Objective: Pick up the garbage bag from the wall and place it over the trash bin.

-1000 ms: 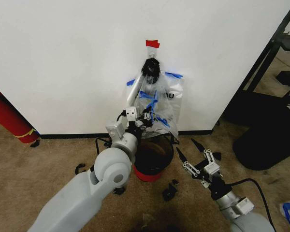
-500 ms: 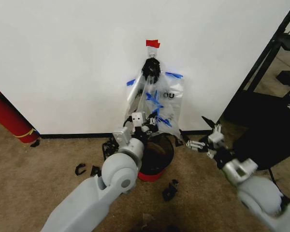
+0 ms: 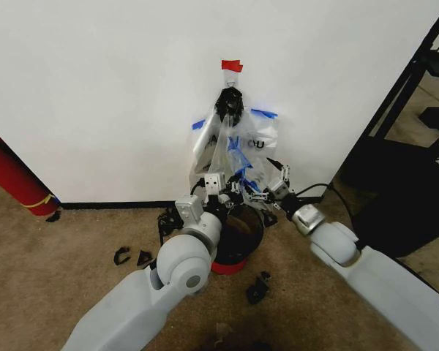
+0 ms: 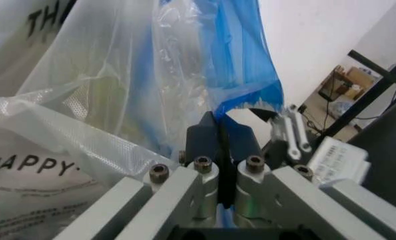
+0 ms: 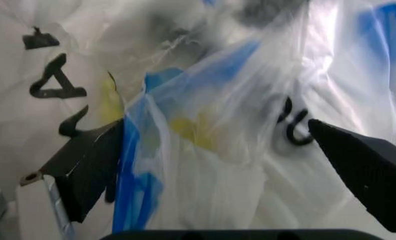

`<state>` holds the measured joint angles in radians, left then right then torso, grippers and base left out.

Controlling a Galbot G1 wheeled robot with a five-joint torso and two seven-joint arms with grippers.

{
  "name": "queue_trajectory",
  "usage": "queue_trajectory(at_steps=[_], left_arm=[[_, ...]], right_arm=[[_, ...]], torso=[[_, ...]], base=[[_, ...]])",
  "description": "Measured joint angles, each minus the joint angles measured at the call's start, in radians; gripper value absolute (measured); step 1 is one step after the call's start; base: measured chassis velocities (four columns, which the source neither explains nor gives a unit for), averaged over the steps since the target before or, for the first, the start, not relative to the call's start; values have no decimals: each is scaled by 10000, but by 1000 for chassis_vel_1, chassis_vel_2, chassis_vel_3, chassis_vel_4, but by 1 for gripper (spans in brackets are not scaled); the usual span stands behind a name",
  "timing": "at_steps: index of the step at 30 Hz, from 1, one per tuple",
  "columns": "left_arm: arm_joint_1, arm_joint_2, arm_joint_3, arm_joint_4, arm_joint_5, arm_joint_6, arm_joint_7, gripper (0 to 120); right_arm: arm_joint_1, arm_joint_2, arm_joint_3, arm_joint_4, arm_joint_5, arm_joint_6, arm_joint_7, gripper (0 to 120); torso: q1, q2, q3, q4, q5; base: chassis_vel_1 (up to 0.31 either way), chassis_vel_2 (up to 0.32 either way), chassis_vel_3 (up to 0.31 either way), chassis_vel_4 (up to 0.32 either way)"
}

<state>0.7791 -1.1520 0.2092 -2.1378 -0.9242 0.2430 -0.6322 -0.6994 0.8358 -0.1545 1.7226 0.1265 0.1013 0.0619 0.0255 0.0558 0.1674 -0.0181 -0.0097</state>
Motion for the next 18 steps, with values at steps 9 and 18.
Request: queue_trajectory(at_steps=[9,18], left_arm=[[130,-122,71,-30,163,14,2,0],[101,-66,131,-155,154,46,-23,0]], right_arm=[[342,-456,-448,380,-1011,-303,-426,90],[494,-461,-594,290,-1768,-517,-447,58]], torso=[[-1,0,-1,-1,-1],[-2,0,-1,0,0]], base=[[0,0,0,0],[0,0,0,0]])
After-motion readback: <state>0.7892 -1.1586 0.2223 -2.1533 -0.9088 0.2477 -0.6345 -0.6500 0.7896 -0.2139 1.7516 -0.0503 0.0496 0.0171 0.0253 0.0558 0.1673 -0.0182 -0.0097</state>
